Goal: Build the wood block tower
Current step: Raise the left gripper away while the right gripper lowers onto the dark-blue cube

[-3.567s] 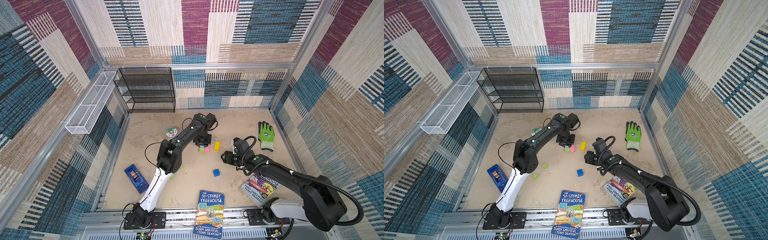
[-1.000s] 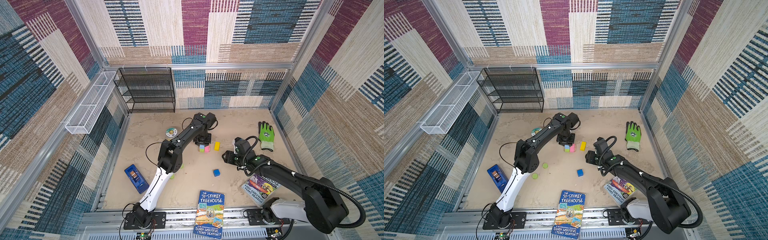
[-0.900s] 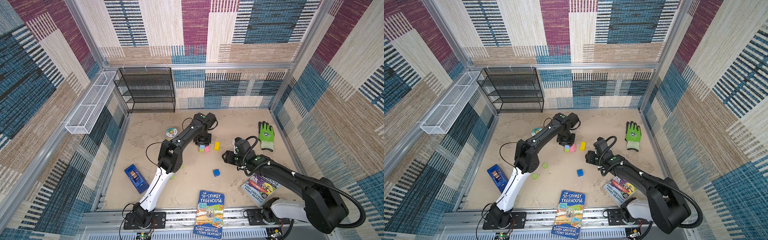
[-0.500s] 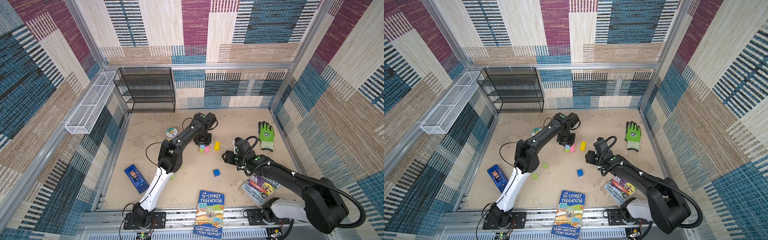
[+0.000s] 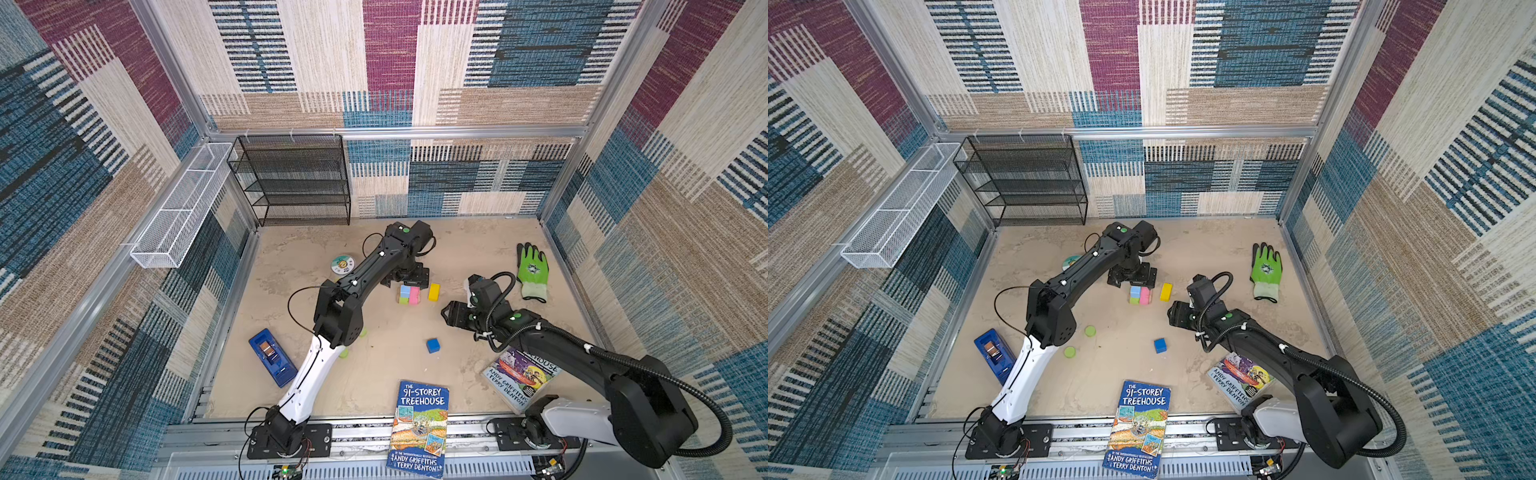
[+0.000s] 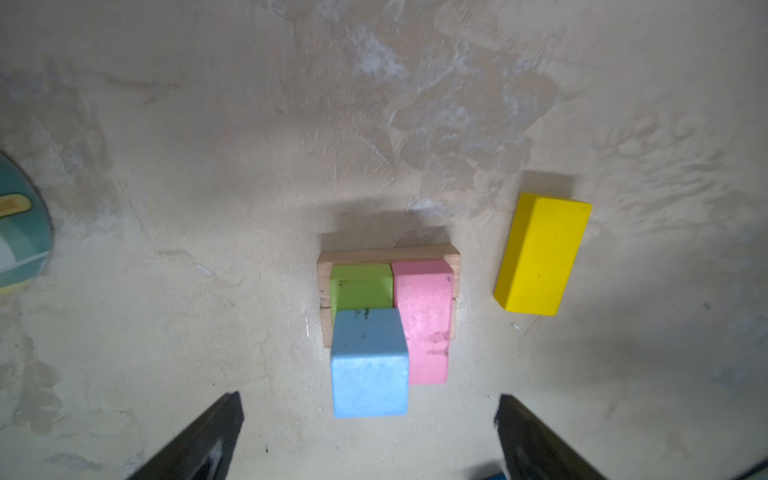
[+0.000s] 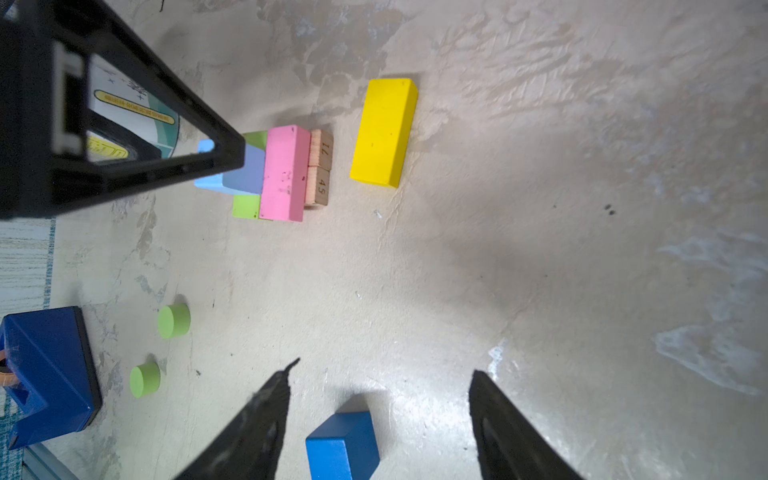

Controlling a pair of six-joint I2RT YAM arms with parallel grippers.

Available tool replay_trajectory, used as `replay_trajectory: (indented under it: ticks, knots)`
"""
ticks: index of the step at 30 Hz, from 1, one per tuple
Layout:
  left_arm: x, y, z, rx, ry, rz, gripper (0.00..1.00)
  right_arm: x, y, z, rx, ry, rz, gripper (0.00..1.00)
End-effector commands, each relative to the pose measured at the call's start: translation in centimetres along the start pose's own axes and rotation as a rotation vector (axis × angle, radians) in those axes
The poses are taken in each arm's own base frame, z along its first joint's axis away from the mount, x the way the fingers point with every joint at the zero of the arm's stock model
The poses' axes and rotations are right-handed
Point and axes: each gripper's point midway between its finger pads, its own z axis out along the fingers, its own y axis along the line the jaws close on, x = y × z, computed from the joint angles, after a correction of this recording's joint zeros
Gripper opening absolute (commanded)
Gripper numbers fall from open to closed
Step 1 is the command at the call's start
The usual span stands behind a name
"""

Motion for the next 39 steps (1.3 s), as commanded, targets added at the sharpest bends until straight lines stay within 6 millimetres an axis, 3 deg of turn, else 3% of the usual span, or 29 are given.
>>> replay_trajectory:
  ticks: [1,11,16,20,33,39]
  knots:
    - [-0.2,-0.1,-2.1,0.021,-0.034,0.031,1.00,-0.1,0.9,-0.3,-0.032,0.010,-0.019,0.75]
    - [-0.9,-0.1,-10.5,0.088,-0.204,0.098,1.00,-0.7,2.0,-1.1,-0.048,0.014,-0.040,0.90]
    - [-0.9,0.5,-14.8,0.100,-0.306,0.140,1.00,-0.2,3.2,-1.2,-0.047,0.035,-0.075,0.94]
    - [-0.4,1.2,-17.1,0.110,-0.383,0.162,1.00,1.1,3.8,-1.0,-0.017,0.071,-0.099,0.93]
    - [3.8,4.6,-21.2,0.258,-0.714,0.131,0.91,6.1,3.4,0.0,0.108,0.224,-0.135,0.84]
    - [5.5,6.5,-20.7,0.246,-0.738,0.104,0.90,7.5,3.4,1.1,0.150,0.272,-0.160,0.81]
